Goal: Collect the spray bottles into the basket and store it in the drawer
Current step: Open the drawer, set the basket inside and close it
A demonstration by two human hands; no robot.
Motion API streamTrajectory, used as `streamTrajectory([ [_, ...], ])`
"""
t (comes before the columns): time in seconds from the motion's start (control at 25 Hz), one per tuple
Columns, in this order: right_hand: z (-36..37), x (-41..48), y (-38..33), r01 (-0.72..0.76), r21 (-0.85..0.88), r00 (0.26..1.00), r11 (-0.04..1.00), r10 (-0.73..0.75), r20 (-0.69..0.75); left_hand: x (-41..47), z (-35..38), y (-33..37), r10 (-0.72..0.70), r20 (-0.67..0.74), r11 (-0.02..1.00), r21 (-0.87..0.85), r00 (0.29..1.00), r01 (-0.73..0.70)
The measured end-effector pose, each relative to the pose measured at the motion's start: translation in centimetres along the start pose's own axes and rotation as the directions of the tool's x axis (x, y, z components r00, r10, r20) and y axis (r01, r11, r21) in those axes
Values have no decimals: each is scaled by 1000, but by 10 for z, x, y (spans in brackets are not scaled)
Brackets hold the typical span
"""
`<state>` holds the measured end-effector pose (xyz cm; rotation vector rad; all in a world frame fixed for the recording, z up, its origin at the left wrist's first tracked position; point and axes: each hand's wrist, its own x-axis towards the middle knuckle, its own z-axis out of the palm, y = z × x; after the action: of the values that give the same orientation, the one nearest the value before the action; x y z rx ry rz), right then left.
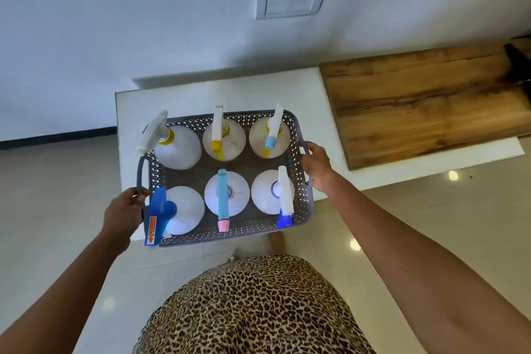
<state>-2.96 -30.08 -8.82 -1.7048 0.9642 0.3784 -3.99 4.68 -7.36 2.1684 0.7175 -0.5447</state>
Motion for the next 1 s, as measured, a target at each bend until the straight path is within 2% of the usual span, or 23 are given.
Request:
streamTrajectory([
  [0.32,10,80,0,85,-95,996,992,-88,-34,56,52,-1,13,-15,999,-34,1000,-13],
  [0.8,24,107,13,77,-158,997,984,-78,2,67,59,-13,40,-23,999,-31,999,-40],
  [1.0,28,111,14,143,-228,988,963,-152,-19,67,61,-16,40,-8,995,-90,999,-40],
])
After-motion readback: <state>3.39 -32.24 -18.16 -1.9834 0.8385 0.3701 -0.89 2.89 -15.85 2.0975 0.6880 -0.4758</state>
